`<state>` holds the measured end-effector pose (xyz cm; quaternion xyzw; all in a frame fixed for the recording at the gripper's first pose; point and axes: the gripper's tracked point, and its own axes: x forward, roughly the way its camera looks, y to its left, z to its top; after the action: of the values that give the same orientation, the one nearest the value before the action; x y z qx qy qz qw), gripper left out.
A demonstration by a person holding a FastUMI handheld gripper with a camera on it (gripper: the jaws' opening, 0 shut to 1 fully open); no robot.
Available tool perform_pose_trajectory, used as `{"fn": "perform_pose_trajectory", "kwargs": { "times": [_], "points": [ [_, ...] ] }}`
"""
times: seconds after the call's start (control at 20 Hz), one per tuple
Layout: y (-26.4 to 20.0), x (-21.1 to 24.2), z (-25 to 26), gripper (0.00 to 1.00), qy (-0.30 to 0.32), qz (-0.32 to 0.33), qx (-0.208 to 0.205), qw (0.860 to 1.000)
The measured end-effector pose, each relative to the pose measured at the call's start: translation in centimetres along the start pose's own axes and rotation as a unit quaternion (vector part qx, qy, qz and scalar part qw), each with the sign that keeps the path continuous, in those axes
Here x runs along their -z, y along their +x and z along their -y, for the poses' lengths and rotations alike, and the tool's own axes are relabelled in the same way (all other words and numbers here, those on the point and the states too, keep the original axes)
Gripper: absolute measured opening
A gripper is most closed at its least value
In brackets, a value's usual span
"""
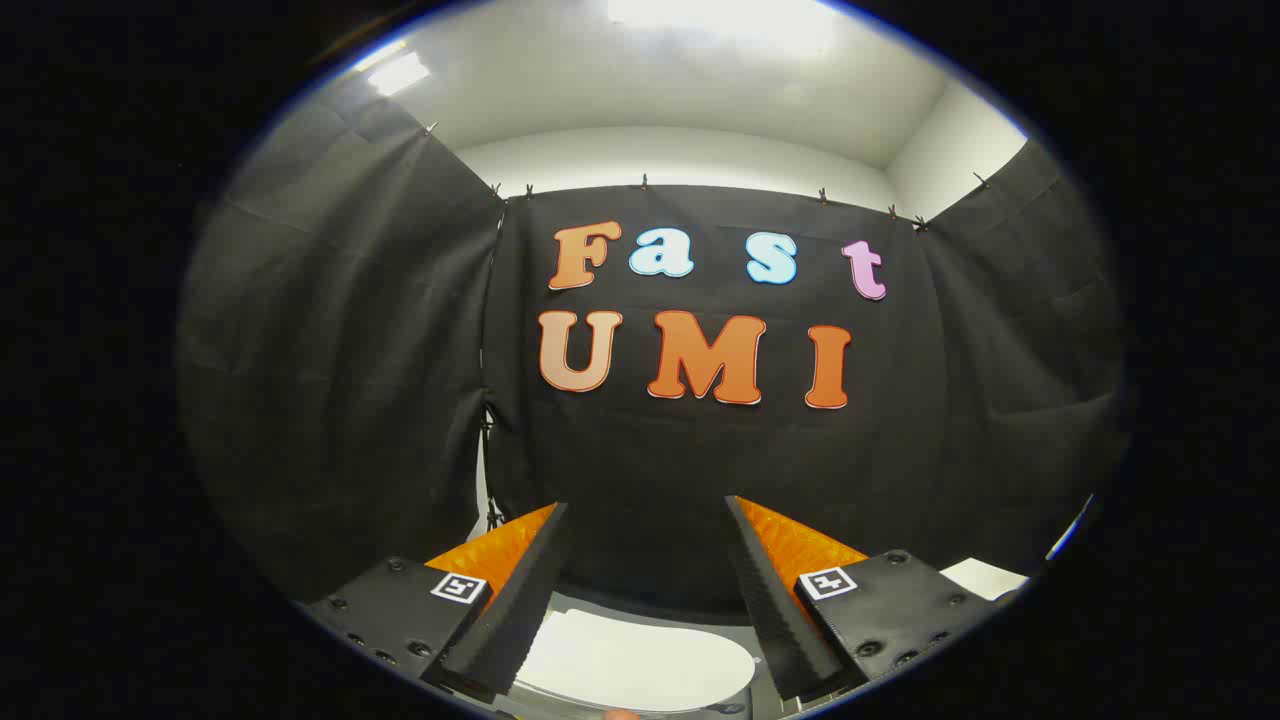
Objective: Open the toilet lid.
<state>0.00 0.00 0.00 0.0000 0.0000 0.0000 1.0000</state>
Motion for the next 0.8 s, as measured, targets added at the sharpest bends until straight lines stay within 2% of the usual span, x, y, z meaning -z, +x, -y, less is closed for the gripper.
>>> {"fn": "perform_pose_trajectory", "kwargs": {
  "times": [0.8],
  "points": [
    [-0.21, -0.48, -0.64, 0.98, 0.005, -0.001, -0.012, 1.000]
  ]
}}
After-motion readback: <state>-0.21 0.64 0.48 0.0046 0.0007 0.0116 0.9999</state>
